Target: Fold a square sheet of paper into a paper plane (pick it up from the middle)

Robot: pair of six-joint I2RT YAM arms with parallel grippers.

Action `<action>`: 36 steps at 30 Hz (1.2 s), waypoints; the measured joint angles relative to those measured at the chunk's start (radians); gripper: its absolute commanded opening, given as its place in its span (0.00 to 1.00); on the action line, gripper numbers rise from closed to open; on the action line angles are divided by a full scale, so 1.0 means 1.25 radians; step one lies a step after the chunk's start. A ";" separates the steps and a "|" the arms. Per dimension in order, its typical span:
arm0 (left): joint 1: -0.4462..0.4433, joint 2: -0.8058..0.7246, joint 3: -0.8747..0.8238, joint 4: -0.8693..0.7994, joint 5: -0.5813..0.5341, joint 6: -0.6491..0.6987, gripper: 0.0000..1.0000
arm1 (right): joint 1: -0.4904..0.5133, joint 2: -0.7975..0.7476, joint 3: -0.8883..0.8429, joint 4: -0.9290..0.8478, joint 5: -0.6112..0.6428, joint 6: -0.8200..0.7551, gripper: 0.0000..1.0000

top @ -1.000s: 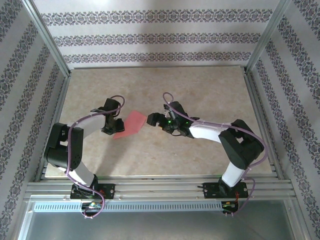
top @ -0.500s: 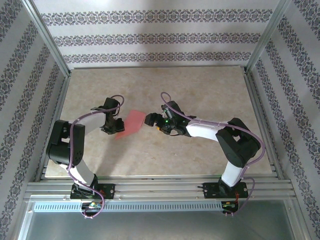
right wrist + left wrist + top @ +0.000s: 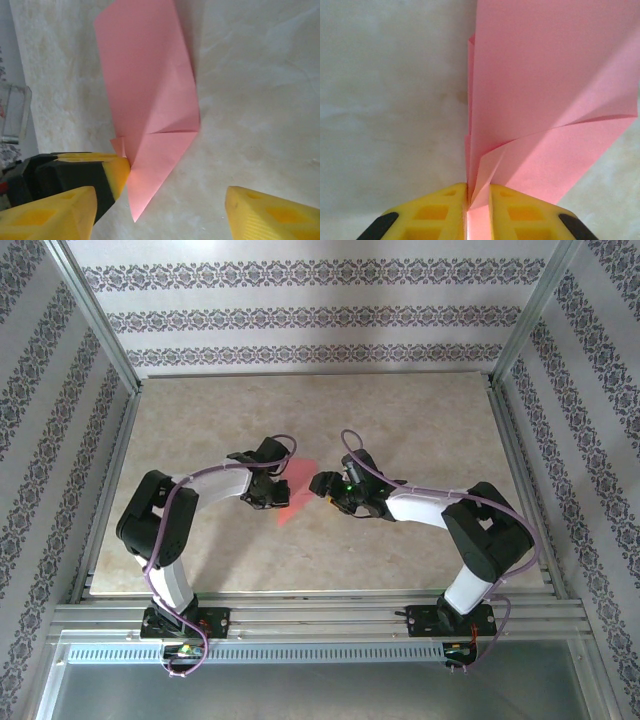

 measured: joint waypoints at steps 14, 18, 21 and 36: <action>-0.003 0.005 0.002 -0.021 -0.042 -0.022 0.11 | -0.010 0.101 0.091 -0.041 -0.042 -0.007 0.53; -0.003 0.005 0.002 -0.023 -0.043 -0.022 0.12 | -0.010 0.141 0.135 -0.045 -0.063 -0.018 0.50; -0.003 0.005 0.002 -0.023 -0.042 -0.022 0.12 | -0.010 0.162 0.157 -0.045 -0.078 -0.018 0.49; -0.003 0.005 0.002 -0.023 -0.042 -0.022 0.20 | -0.010 0.213 0.169 -0.038 -0.136 0.034 0.35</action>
